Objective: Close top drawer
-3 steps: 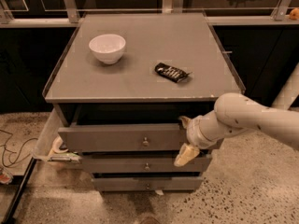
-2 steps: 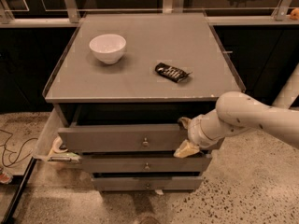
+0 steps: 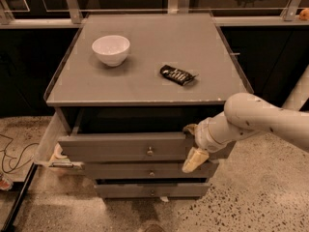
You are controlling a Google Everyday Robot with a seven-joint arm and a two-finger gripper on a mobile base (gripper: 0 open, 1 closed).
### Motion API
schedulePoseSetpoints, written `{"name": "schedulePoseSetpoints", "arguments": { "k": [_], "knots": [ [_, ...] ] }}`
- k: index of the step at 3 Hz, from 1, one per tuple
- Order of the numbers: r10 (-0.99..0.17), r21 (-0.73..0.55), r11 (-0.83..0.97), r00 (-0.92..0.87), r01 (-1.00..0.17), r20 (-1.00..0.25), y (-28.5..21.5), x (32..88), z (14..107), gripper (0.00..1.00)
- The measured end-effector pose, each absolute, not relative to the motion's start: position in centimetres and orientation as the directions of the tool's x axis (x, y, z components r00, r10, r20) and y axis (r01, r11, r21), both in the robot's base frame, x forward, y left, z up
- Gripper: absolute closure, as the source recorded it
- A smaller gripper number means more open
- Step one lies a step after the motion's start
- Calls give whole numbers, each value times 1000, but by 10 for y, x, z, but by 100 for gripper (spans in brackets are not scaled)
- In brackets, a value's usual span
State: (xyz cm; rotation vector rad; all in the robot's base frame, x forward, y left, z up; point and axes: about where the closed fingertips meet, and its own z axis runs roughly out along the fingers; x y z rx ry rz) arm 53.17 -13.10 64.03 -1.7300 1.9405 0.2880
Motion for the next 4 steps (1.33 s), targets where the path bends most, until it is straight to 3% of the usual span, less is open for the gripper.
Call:
{"name": "schedulePoseSetpoints", "arguments": {
  "k": [1,4],
  "knots": [
    [-860,-180,162,-49,-970,-508,-131,532,644,0],
    [-855,-221,144,-9,-965,-518,-146,493,694,0]
  ]
}}
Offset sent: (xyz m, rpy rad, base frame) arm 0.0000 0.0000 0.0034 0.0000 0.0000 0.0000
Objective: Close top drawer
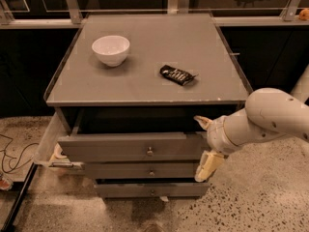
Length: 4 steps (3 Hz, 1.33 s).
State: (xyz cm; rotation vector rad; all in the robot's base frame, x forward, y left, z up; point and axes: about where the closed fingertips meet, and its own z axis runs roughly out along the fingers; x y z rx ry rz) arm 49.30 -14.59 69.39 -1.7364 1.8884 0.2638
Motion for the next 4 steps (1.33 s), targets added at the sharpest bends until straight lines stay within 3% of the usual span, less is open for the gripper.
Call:
{"name": "schedulePoseSetpoints", "arguments": {
  "k": [1,4],
  "knots": [
    [-856,-223,145,-9,-964,-518,-147,493,695,19],
    [-866,-173,148,-43,-974,-498,-142,497,674,88]
  ]
}}
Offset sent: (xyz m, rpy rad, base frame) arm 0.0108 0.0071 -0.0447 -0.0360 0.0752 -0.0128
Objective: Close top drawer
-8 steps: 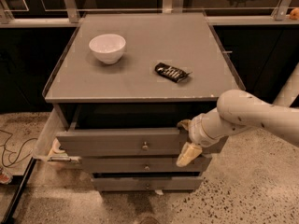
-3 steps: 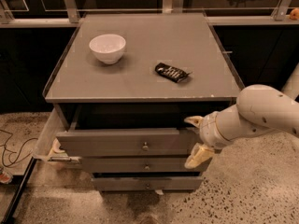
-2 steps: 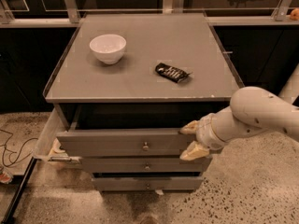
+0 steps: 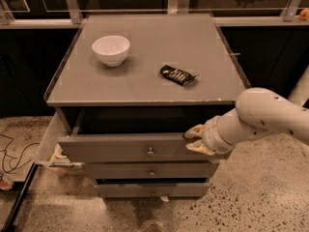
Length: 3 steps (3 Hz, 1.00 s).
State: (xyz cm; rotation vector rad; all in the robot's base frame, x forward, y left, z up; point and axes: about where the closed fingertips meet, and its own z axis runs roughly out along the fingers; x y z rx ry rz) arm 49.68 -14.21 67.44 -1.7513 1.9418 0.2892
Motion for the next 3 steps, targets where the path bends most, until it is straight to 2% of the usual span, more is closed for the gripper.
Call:
{"name": "schedulePoseSetpoints", "arguments": {
  "k": [1,3],
  "knots": [
    [-866,-173,148,-43,-974,-498,-142,499,680,100],
    [-866,-174,148,-43,-974,-498,-143,503,687,100]
  ]
}}
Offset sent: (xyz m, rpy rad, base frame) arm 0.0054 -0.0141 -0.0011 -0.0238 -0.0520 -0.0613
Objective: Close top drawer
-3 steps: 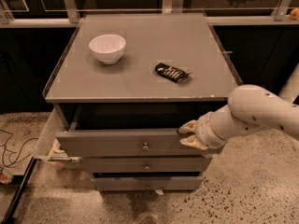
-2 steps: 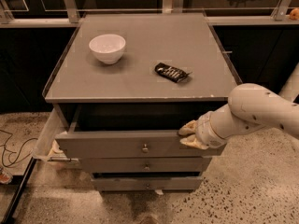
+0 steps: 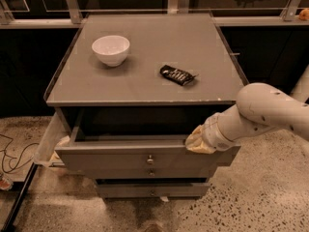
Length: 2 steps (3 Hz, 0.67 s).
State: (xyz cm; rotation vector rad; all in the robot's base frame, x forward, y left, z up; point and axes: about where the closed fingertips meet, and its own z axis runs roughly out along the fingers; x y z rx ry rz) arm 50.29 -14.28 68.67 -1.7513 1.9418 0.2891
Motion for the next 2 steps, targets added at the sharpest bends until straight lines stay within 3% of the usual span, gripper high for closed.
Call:
{"name": "schedulePoseSetpoints", "arguments": {
  "k": [2],
  "knots": [
    [-866,-174,148,-43,-974,-498,-143,503,687,58]
  ]
}}
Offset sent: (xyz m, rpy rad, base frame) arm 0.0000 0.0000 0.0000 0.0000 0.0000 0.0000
